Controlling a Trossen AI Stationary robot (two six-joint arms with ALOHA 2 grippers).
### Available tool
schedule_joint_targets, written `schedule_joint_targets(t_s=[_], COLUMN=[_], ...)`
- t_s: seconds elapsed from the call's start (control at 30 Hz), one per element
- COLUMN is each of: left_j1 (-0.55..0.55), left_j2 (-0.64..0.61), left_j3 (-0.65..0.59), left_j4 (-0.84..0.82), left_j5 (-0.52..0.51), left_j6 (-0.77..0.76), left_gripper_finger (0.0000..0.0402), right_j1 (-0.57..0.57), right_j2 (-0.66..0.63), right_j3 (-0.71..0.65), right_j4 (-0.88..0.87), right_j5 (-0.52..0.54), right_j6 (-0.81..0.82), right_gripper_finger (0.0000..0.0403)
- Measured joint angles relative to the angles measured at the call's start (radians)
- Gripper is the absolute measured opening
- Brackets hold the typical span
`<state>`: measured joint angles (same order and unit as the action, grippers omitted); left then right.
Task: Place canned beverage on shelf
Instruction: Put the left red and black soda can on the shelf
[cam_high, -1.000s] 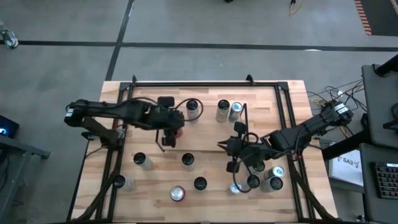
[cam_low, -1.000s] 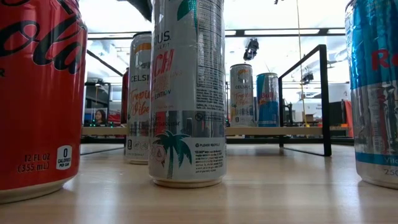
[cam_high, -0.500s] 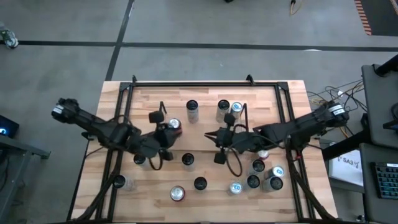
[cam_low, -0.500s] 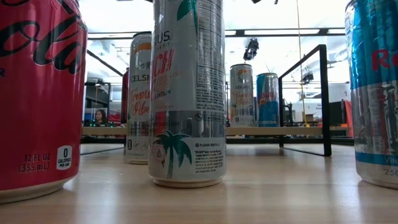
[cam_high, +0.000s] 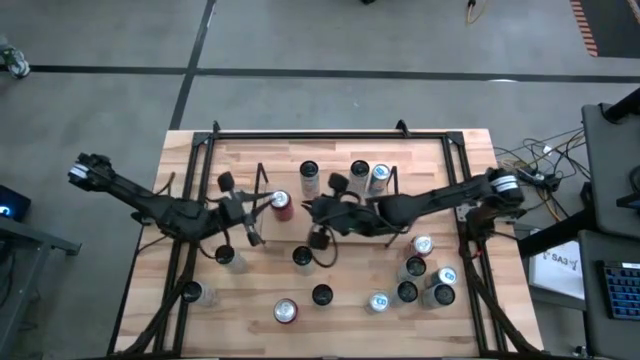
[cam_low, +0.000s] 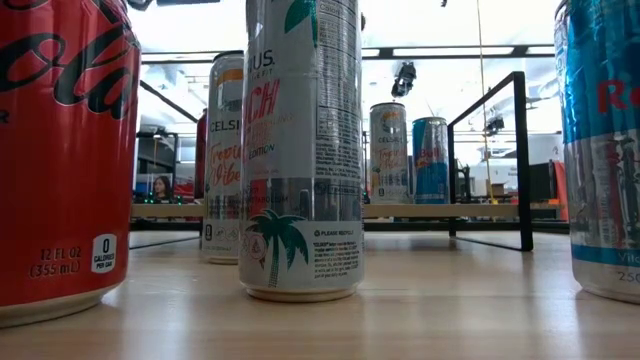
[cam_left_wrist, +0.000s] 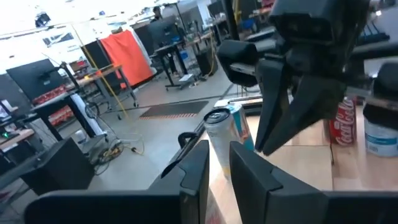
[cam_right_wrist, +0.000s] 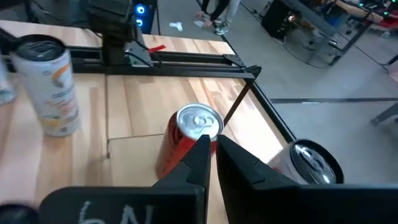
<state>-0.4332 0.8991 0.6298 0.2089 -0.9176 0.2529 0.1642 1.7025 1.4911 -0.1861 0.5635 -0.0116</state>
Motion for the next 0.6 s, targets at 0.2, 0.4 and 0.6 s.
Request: schedule_joint_targets(t_s=[0.2,0.4,0.6], left_j1=[0.000,-0.001,-0.001], left_j2=[-0.086,-0.113,-0.099], left_j3=[-0.071,-0.089,-0.089], left_j4=[0.054,0.053,0.053], left_j5=[0.002,0.002,0.002], left_j6=[-0.006,-0.052,-0.030], left_gripper_finger=[0.0046,0.0046,0.0046], right_j1=[-0.035,-0.052,-0.067], right_j2=[0.096,0.170,0.226], right_j3=[0.122,0.213,0.243], right_j4=[-0.071,-0.161,-0.209], right_j5=[-0.075,-0.127,-0.122], right_j6=[0.033,0.085,0.146], right_gripper_finger=[0.0018,0.0018,0.0018])
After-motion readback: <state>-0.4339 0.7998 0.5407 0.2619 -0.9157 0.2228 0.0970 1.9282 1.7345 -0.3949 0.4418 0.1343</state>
